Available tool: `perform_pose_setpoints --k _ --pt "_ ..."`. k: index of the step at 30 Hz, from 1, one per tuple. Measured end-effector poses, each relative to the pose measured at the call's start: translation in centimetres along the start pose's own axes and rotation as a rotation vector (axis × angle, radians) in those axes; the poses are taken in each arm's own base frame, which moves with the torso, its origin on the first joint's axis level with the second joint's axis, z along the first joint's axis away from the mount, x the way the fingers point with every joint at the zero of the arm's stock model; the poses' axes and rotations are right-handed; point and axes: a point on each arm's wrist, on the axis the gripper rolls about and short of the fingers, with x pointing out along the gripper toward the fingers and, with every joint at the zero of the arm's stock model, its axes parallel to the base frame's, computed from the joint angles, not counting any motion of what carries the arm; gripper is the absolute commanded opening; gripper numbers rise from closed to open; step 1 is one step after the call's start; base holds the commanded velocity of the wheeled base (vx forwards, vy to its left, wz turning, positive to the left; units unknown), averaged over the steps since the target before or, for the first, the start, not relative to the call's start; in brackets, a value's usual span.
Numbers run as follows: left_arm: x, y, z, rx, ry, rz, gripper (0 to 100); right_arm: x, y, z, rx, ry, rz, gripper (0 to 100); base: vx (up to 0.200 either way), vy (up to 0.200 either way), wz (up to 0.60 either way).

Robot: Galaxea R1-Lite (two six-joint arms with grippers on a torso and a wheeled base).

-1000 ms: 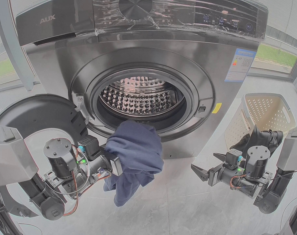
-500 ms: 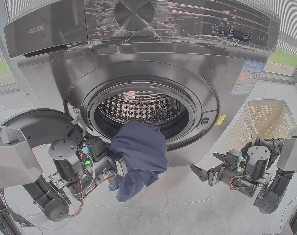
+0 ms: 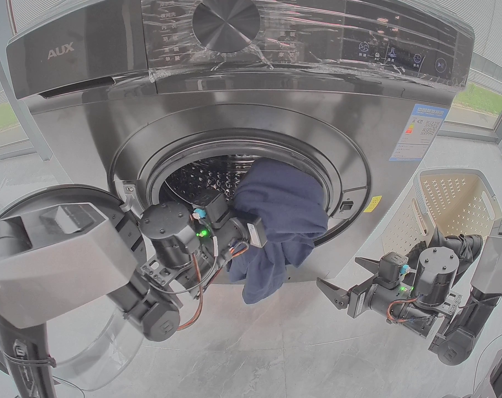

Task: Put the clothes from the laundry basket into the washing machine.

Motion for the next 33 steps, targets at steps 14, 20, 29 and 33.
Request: perform_pose_setpoints --k 14,20,29,33 --pt "7.8 5.5 -3.7 0.037 -0.027 0.102 0 -0.3 0.2 0.5 -0.004 -0.018 0.007 100 0.0 0.0 0.0" --pt "10.3 6.3 -3.4 0.039 -0.06 0.115 0 -0.2 0.3 0.4 -0.003 -0.018 0.013 100 0.0 0.0 0.0" --pt "13.6 6.6 -3.0 0.037 -0.111 0.149 0 -0.2 0.5 0.4 -0.003 -0.015 0.018 100 0.0 0.0 0.0" --pt "14.8 7.0 -2.4 0.036 -0.142 0.194 0 -0.2 0.5 0.3 -0.003 -0.013 0.019 100 0.0 0.0 0.0"
